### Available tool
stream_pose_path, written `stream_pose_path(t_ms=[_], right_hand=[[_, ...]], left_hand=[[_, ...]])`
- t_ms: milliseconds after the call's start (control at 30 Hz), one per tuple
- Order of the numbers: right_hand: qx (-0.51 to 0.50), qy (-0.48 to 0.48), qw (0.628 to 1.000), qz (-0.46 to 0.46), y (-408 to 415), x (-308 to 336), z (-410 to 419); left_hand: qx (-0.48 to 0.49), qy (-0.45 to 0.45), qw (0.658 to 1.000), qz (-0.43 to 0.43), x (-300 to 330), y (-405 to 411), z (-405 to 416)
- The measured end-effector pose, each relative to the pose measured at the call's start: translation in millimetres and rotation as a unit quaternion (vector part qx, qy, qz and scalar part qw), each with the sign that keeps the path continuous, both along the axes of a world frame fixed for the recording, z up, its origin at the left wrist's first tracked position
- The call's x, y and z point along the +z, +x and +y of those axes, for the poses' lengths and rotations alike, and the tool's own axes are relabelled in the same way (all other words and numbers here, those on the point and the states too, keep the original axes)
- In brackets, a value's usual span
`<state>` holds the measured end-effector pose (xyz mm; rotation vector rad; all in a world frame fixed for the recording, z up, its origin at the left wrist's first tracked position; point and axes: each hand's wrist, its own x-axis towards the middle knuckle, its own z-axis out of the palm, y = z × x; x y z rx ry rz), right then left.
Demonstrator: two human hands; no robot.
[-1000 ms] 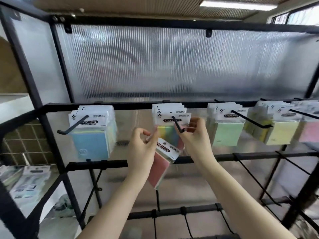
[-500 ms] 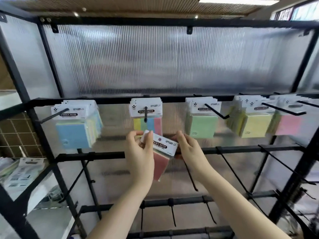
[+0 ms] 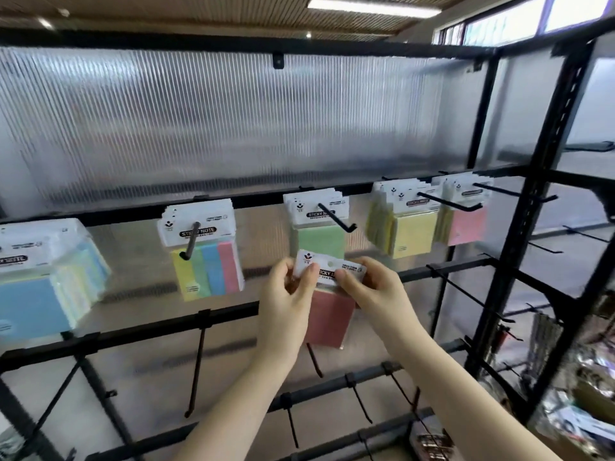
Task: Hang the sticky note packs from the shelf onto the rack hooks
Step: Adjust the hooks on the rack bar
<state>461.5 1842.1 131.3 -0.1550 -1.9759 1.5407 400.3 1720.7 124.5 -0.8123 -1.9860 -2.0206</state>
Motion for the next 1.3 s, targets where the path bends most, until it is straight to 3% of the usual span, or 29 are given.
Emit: stream_pose_path(t_ms=[267,533,767,967,1300], right_hand=[[-0.096,-0.032,0.991,0.085,25,10,46],[-0.190,-0.010,0.968,0.165,60,16,97],[-0.184,0.007,0.965,0.187,83,28,166],[-0.171,-0.008,0.957,0.236,91,46,227],[-0.072,-0.034,0.976,0.200,77,42,280]], left_hand=[[-0.161,-0.004,0.987,-0.002,15,6,51],[-0.237,0.012,0.971,0.033,28,40,127],[-0.230,0.057,0.972,-0.008,37,73,204],[-0.170,0.061,0.983,0.041,47,87,259],[-0.081,0.068,0.992,0.068,49,90,301]])
